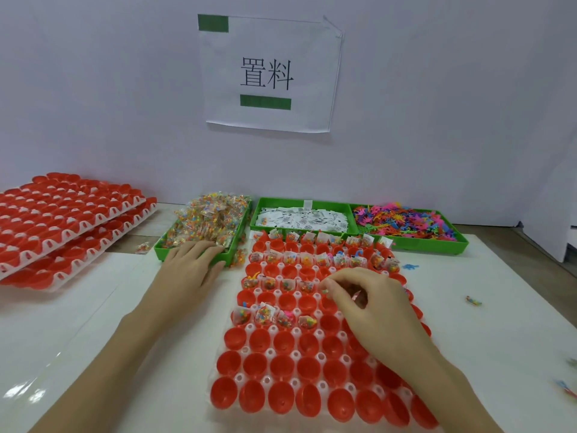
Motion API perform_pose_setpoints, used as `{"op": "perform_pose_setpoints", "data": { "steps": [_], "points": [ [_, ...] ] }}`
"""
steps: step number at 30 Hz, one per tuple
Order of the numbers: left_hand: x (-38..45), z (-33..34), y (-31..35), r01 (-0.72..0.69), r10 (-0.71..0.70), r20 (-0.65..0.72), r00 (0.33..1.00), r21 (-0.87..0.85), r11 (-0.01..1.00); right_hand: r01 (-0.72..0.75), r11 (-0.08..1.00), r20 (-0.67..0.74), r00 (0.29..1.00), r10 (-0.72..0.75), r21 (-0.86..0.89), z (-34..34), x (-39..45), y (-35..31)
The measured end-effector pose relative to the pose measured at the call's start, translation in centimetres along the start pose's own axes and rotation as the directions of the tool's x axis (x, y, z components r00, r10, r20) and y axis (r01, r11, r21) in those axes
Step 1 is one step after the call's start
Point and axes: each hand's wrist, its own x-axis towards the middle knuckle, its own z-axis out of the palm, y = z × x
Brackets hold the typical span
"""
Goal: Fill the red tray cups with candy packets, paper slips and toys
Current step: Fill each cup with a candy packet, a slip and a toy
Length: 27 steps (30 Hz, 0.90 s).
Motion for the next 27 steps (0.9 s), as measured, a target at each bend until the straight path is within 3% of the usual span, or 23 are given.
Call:
{"op": "perform_pose_setpoints", "data": {
  "steps": [9, 12, 14, 17, 20, 25, 27],
  "points": [
    [0.3, 0.5, -0.2, 0.018, -0.070, -0.303, 0.950, -0.171, 0.985, 0.010, 1.000, -0.073, 0.997, -0.009, 0.015, -0.5, 0.3, 0.5],
    [0.2, -0.3, 0.0, -0.010, -0.066, -0.419, 0.905, -0.176, 0.984, 0.012, 1.000, -0.081, 0.997, -0.011, 0.015, -0.6, 0.3, 0.7],
    [0.1, -1.0, 0.3, 0.006, -0.151, -0.480, 0.864, -0.291, 0.957, 0.015, 1.000, -0.086, 0.996, -0.014, 0.010, -0.7, 0.4, 0.9],
    [-0.2, -1.3, 0.7, 0.029, -0.335, -0.471, 0.816, -0.546, 0.837, 0.007, 1.000, -0.091, 0.996, -0.006, 0.013, -0.8, 0.4, 1.0],
    [-0.1, -1.2, 0.7, 0.053, -0.420, -0.399, 0.815, -0.670, 0.740, -0.029, 0.997, -0.081, 0.996, 0.035, 0.073, -1.0, 0.6, 0.9],
    [0.5, -1.3, 1.8, 0.012, -0.320, -0.320, 0.892, -0.691, 0.723, -0.058, 0.996, -0.061, 0.996, 0.062, 0.067, -1.8, 2.5, 0.8],
    [0.4, -1.4, 2.7, -0.037, -0.254, -0.304, 0.918, -0.704, 0.709, -0.064, 0.998, -0.018, 0.998, 0.064, -0.025, -2.0, 4.7, 1.1]
  ]
}}
